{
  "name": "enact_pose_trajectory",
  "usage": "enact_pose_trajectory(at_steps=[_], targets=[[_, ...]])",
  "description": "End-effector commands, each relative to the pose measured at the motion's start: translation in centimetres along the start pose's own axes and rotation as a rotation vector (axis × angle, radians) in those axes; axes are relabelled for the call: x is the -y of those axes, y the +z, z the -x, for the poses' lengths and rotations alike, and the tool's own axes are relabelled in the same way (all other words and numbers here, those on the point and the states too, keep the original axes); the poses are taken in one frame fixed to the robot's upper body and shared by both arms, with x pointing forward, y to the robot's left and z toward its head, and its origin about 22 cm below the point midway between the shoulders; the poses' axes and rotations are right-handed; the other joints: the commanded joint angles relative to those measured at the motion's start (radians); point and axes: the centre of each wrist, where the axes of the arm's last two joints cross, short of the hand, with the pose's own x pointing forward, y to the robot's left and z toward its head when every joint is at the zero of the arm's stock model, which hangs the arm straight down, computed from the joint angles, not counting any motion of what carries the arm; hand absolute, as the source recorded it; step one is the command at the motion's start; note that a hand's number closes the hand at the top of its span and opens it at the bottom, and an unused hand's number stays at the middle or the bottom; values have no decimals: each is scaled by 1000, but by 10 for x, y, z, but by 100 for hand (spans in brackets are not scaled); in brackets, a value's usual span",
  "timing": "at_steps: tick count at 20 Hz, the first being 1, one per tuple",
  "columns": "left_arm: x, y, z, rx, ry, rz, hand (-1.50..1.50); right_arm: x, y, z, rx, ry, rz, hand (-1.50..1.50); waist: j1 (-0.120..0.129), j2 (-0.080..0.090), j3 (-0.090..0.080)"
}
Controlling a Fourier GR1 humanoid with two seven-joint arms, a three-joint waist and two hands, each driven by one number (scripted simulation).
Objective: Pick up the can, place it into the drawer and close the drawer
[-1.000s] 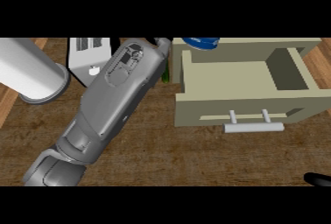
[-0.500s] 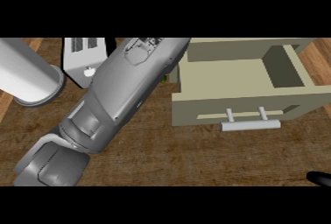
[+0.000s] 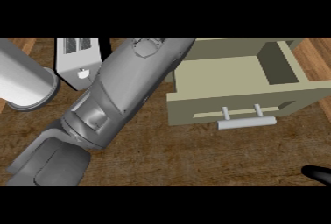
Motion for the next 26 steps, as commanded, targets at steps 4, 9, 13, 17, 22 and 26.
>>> enact_pose_trajectory(at_steps=[4, 9, 13, 17, 22, 26], targets=[[3, -1, 0, 4, -11, -92, -150, -3, -4, -2, 6, 3, -20, -150, -9, 0, 0], [0, -3, 10, 20, -22, -140, -150, 1, -3, 3, 53, 85, -61, -150, -34, 8, 2], [-2, -5, 8, 12, 22, -141, -150, -8, -17, -6, 115, 178, -102, -150, -13, 12, 0], [1, -5, -2, 0, 55, -119, -150, -16, -30, -12, 178, 308, -120, -150, -3, 12, 0], [-4, -5, 12, 7, 131, -146, -150, -34, -34, -10, 193, 497, -191, -150, 3, 9, -1], [-4, -6, 9, 27, 115, -137, -150, -53, -50, 18, 227, 604, -207, -150, 36, 12, -1]])
